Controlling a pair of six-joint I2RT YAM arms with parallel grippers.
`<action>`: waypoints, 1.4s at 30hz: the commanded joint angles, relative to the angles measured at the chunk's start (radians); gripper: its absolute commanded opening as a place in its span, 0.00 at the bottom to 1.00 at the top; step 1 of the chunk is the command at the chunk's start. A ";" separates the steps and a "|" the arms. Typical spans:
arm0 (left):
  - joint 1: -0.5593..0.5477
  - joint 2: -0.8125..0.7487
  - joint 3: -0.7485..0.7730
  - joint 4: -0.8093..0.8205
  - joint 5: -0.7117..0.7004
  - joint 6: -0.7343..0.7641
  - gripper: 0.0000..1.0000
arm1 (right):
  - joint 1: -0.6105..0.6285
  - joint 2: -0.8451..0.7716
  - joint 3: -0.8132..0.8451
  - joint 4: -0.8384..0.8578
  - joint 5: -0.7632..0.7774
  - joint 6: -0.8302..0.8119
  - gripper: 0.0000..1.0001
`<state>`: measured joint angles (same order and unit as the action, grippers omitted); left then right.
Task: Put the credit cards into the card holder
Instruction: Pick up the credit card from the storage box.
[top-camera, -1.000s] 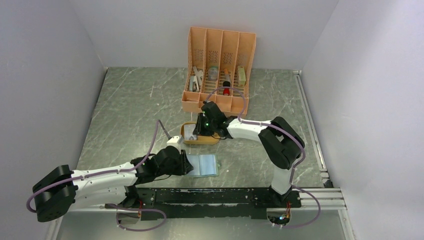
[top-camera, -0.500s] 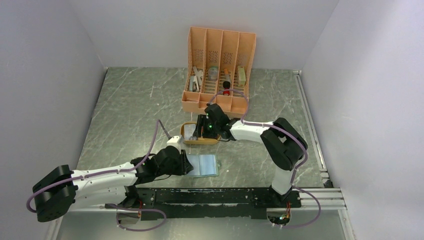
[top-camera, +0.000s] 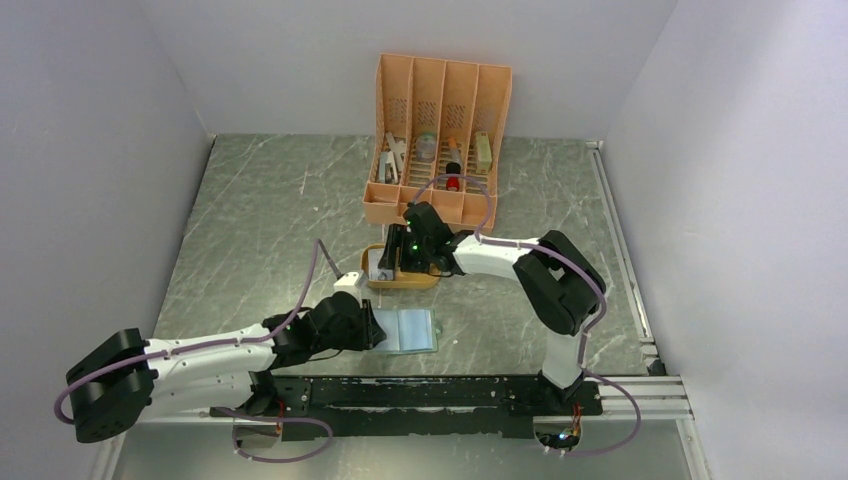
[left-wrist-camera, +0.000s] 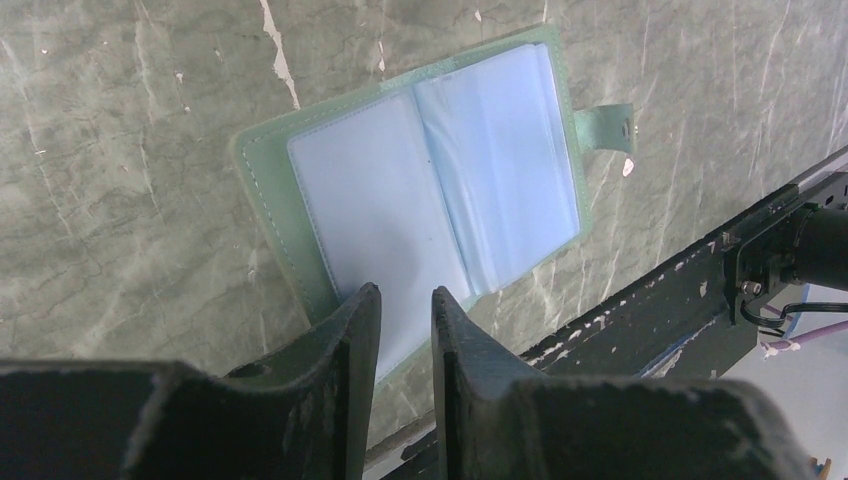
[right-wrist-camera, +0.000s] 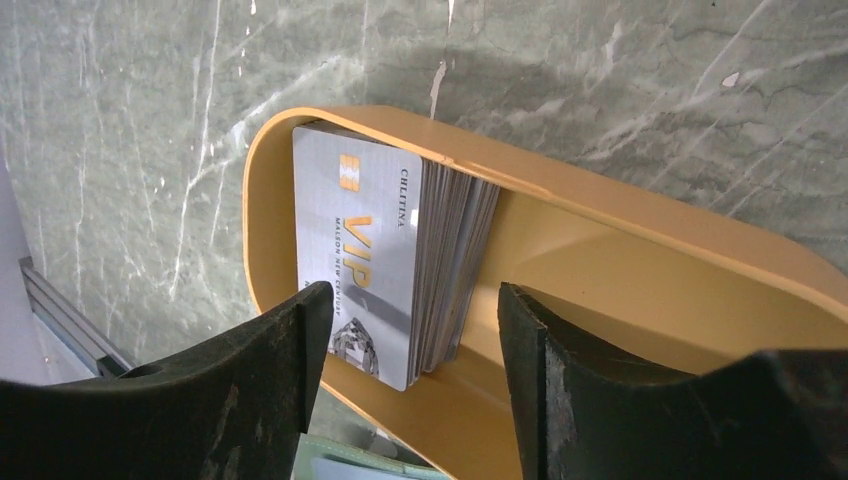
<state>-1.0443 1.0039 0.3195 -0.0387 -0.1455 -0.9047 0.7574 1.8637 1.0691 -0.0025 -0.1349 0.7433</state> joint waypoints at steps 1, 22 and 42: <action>-0.002 0.006 0.033 0.011 -0.016 0.010 0.31 | -0.004 0.035 0.021 -0.065 0.020 -0.003 0.64; -0.002 0.030 0.040 0.020 -0.014 0.013 0.30 | -0.035 -0.038 -0.089 -0.002 0.007 0.021 0.43; -0.002 0.041 0.051 0.018 -0.008 0.018 0.30 | -0.041 -0.097 -0.121 0.028 0.013 0.031 0.23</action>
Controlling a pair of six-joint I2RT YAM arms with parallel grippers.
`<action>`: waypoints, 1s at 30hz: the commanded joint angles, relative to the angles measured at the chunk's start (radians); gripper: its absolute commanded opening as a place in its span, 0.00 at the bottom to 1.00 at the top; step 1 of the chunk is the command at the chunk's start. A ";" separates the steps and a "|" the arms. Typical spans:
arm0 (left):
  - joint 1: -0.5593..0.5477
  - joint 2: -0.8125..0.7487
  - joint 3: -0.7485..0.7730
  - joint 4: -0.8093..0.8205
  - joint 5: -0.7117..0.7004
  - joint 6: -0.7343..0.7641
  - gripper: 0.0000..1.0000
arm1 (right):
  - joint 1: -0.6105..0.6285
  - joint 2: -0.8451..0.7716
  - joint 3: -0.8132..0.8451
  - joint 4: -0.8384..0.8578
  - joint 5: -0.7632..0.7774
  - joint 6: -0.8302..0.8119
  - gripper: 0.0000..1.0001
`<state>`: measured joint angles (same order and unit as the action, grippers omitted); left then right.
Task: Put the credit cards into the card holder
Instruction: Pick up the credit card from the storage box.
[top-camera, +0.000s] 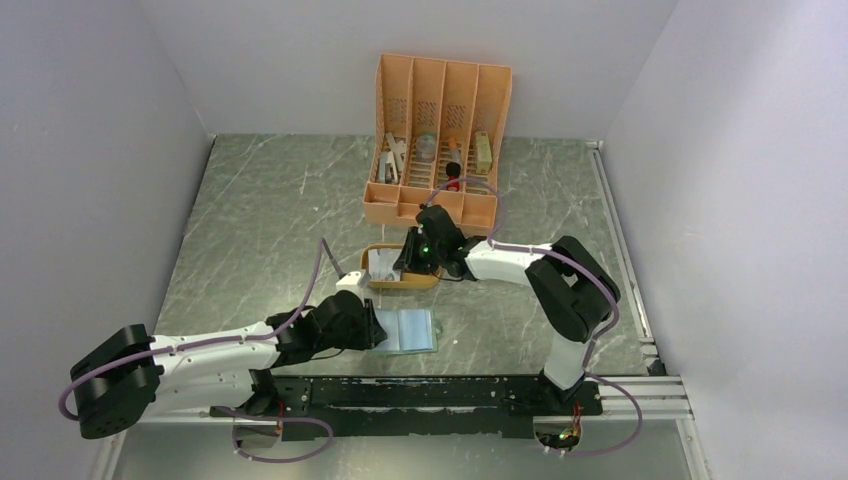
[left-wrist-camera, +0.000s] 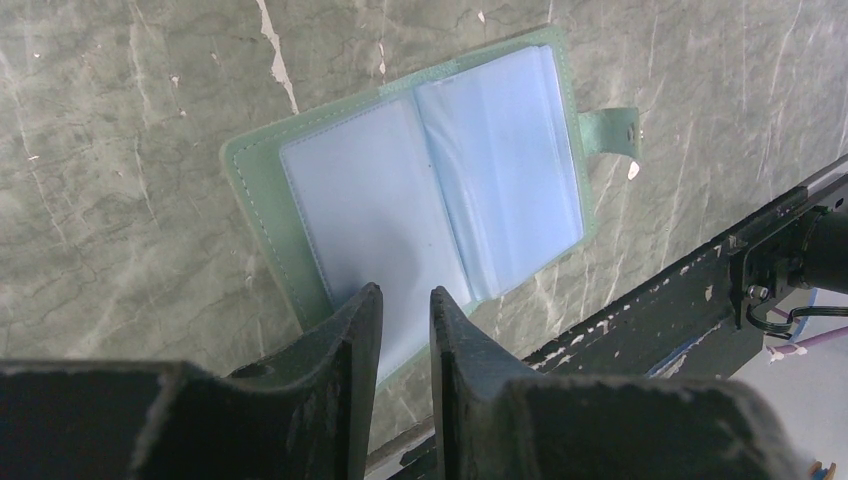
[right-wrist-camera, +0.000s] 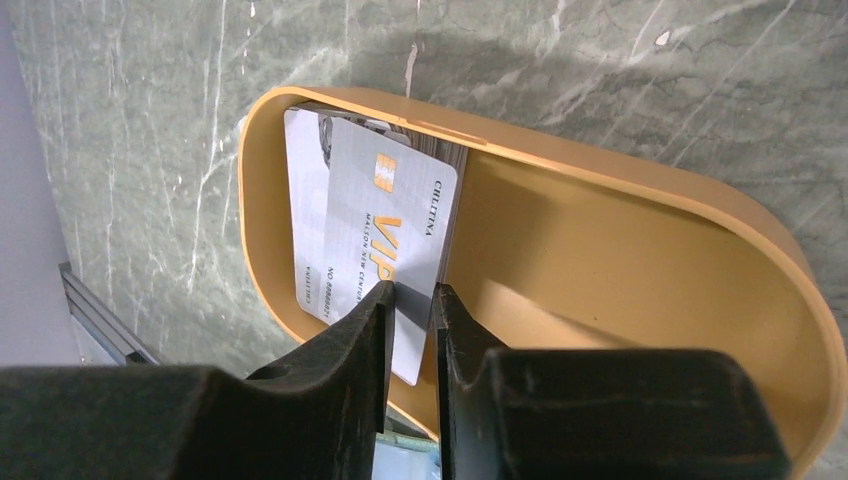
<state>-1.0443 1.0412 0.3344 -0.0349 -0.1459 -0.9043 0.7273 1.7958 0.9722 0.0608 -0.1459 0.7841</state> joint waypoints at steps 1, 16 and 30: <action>-0.002 0.004 0.038 0.012 -0.008 0.018 0.30 | -0.012 -0.035 -0.026 -0.036 0.025 -0.009 0.22; -0.002 0.009 0.054 0.006 -0.009 0.028 0.29 | -0.014 -0.070 -0.023 -0.042 -0.010 0.005 0.01; -0.002 -0.008 0.062 -0.014 -0.025 0.032 0.28 | -0.018 -0.107 0.056 -0.143 -0.080 0.132 0.00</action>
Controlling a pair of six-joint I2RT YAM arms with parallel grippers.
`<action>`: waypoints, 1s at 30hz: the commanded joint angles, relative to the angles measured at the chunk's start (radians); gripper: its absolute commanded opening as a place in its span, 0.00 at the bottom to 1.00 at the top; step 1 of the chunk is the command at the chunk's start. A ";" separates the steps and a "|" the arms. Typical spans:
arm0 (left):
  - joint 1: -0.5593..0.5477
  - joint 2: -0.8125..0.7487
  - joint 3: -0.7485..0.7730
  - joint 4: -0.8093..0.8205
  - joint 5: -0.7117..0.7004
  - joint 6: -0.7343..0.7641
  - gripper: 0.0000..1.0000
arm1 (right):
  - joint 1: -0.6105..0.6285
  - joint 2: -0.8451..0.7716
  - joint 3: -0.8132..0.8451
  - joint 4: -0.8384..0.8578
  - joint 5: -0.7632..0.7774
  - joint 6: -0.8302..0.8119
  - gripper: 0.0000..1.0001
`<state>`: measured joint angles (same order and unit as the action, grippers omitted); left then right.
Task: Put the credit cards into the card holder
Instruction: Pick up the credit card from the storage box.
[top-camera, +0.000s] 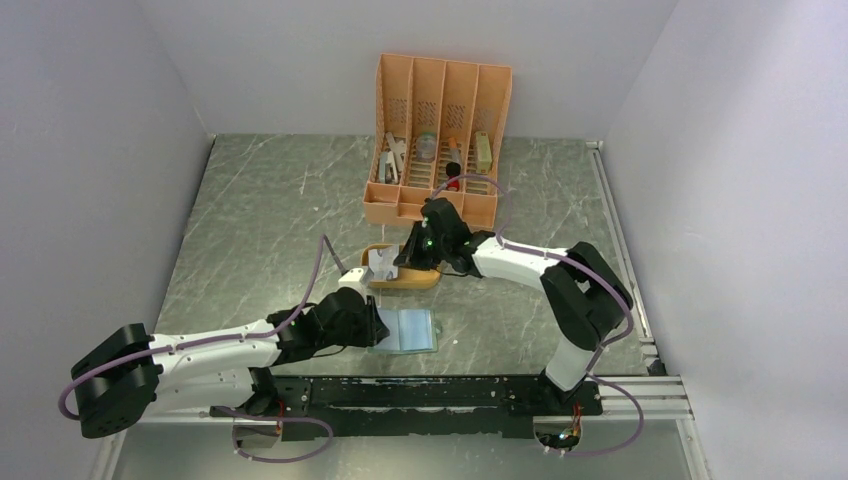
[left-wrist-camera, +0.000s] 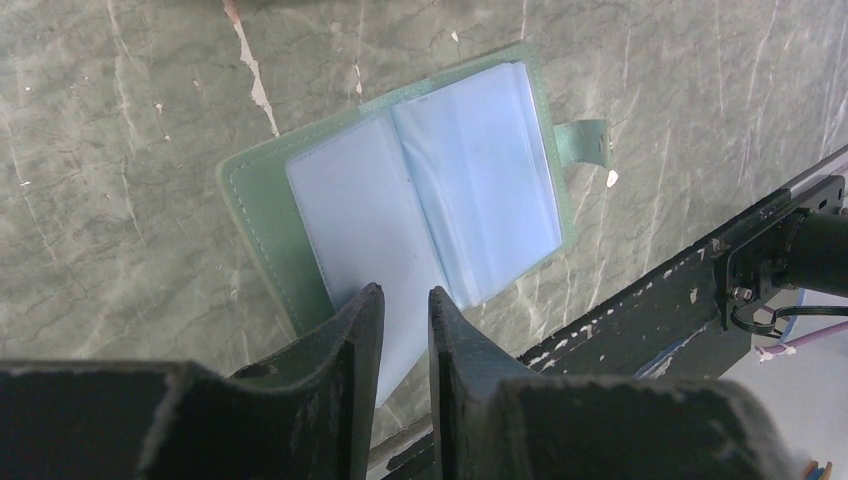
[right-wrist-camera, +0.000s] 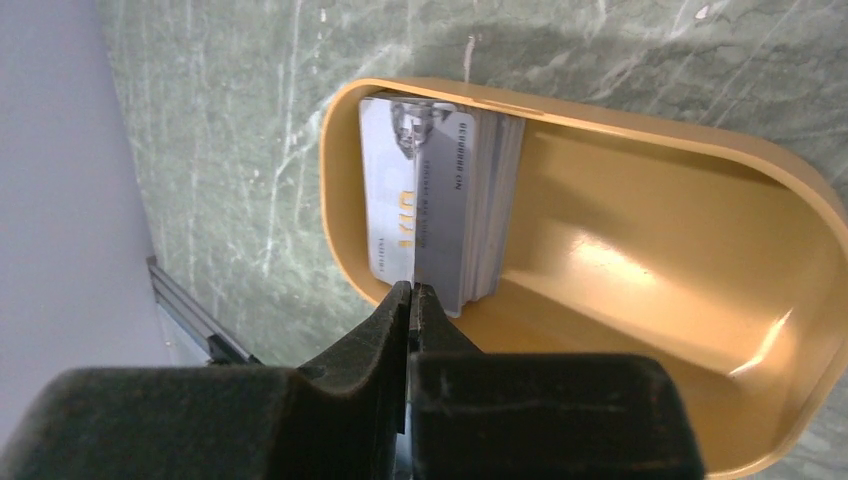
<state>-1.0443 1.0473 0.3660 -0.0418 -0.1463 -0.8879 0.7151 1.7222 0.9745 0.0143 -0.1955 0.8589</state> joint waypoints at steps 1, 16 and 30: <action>-0.002 -0.017 0.033 -0.012 -0.028 0.018 0.28 | -0.007 -0.035 0.061 -0.106 -0.035 0.068 0.00; -0.002 -0.060 0.046 -0.060 -0.060 0.028 0.28 | -0.022 -0.085 0.060 -0.129 -0.090 0.191 0.00; -0.002 -0.139 0.074 -0.139 -0.105 0.038 0.28 | -0.068 -0.243 0.069 -0.124 -0.214 0.401 0.00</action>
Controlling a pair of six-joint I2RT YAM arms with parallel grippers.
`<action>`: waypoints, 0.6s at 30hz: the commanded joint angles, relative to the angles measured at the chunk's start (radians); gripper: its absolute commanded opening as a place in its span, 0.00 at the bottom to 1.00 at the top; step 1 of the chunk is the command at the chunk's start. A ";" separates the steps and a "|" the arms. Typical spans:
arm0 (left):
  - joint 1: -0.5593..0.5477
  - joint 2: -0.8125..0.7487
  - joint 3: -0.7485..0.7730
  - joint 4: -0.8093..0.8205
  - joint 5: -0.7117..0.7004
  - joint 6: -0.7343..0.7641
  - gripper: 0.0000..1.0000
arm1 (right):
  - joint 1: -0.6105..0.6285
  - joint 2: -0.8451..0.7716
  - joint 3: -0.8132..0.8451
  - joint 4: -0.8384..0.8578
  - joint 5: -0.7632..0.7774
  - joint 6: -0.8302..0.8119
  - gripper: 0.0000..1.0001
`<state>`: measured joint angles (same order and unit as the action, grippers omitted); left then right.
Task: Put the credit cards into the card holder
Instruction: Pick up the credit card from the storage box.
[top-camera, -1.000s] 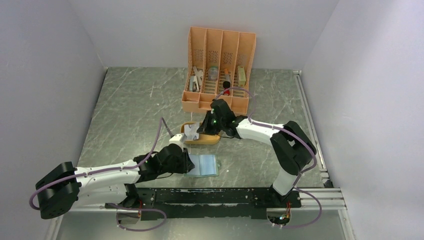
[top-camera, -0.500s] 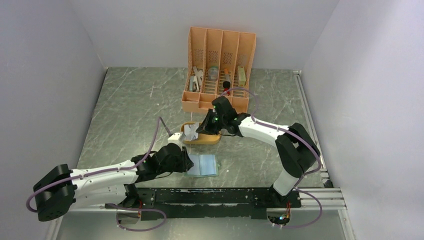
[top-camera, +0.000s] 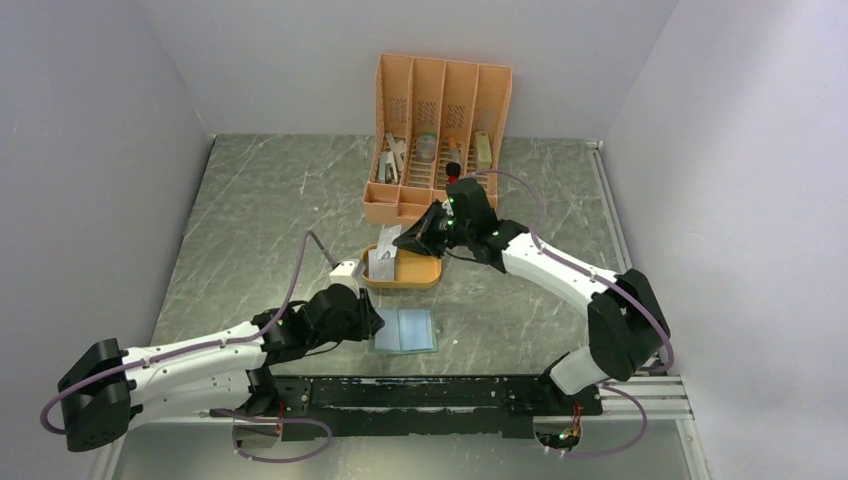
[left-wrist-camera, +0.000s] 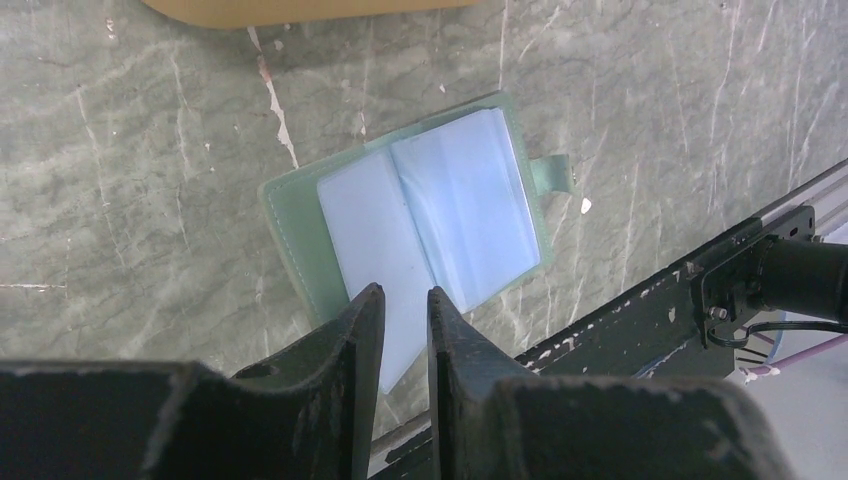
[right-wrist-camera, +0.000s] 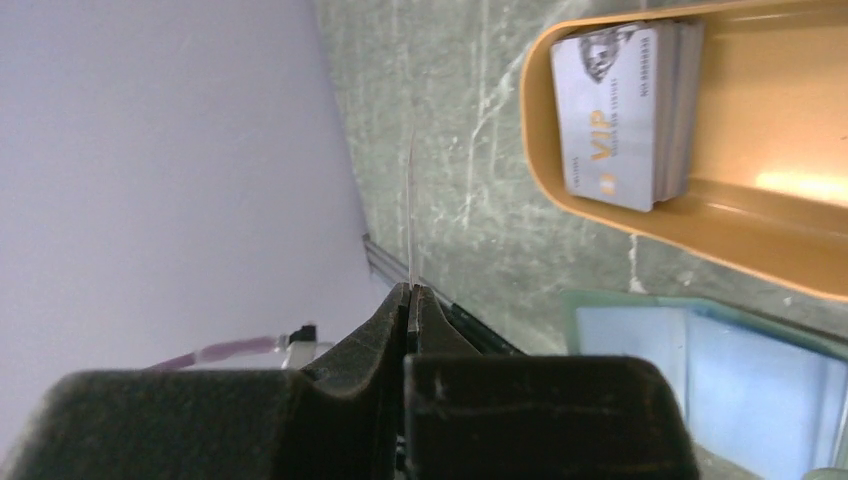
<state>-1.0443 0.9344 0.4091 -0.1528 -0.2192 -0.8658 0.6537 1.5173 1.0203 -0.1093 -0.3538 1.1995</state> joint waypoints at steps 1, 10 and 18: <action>-0.002 -0.030 0.031 -0.030 -0.034 0.015 0.28 | -0.006 -0.046 0.025 -0.013 -0.048 0.051 0.00; -0.002 -0.064 0.034 -0.070 -0.044 0.026 0.28 | 0.032 -0.229 -0.025 -0.256 0.099 -0.460 0.00; -0.002 -0.086 -0.011 -0.044 -0.054 0.012 0.28 | 0.085 -0.271 -0.279 -0.205 -0.031 -0.490 0.00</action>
<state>-1.0443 0.8478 0.4141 -0.2138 -0.2455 -0.8562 0.7177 1.2285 0.8188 -0.3092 -0.3298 0.7528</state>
